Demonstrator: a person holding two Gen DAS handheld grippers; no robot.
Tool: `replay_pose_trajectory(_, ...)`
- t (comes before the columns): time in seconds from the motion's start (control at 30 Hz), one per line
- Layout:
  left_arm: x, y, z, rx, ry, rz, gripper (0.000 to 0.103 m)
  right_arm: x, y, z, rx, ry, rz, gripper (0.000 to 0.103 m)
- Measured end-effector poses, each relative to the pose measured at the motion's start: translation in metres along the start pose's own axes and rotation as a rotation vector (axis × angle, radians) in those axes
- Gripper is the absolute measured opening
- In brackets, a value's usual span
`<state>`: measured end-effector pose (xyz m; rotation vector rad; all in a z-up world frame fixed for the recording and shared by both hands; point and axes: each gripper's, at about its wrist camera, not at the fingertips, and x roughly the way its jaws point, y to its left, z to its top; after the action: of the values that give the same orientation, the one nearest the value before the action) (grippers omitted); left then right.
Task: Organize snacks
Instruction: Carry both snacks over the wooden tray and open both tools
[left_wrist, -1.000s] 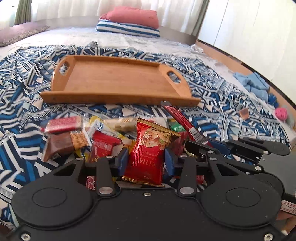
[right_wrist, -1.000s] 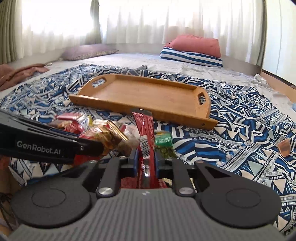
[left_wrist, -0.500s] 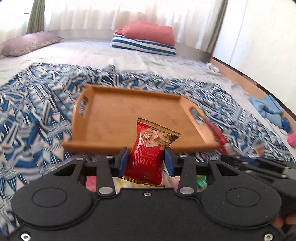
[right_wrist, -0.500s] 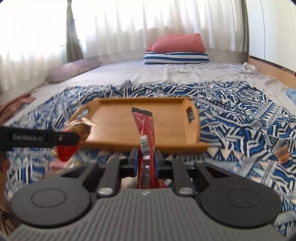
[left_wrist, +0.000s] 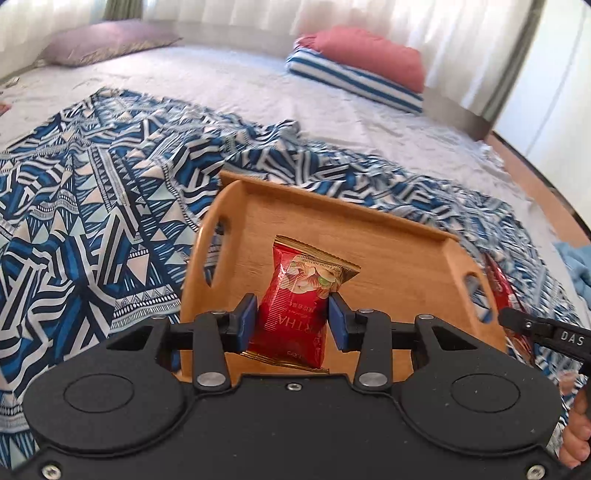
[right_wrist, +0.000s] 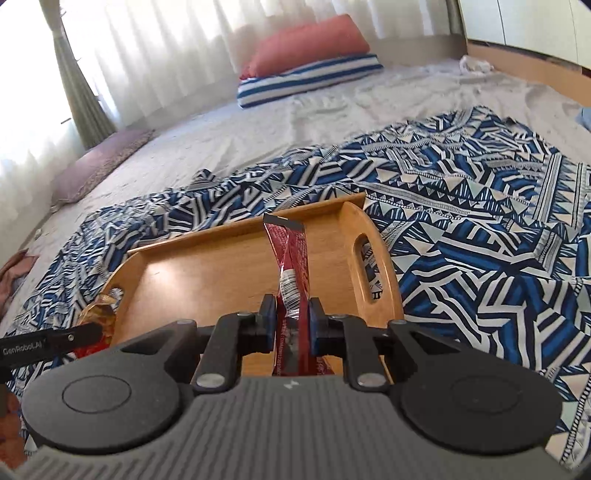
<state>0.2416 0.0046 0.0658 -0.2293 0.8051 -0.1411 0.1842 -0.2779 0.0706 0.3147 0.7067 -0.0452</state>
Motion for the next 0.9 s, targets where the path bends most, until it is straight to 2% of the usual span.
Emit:
replay_pose_trajectory(0.23,0.037,0.007,0.002,-0.013,0.032,0.059,0.039,0.038,-0.003,0.001,-0.014,0.050,-0.049,0.021)
replay_pose_trajectory(0.33,0.046,0.007,0.001,-0.005,0.038,0.056,0.039,0.047,-0.001,-0.003,-0.032,0.064,-0.071,0.021)
replay_pose_trajectory(0.53,0.050,-0.006,-0.002,0.075,0.018,0.081,0.039,0.057,0.000,-0.010,-0.056,0.074,-0.092,0.021)
replay_pose_trajectory(0.9,0.052,-0.005,-0.002,0.065,0.003,0.066,0.040,0.062,0.005,-0.015,-0.097,0.069,-0.104,0.022)
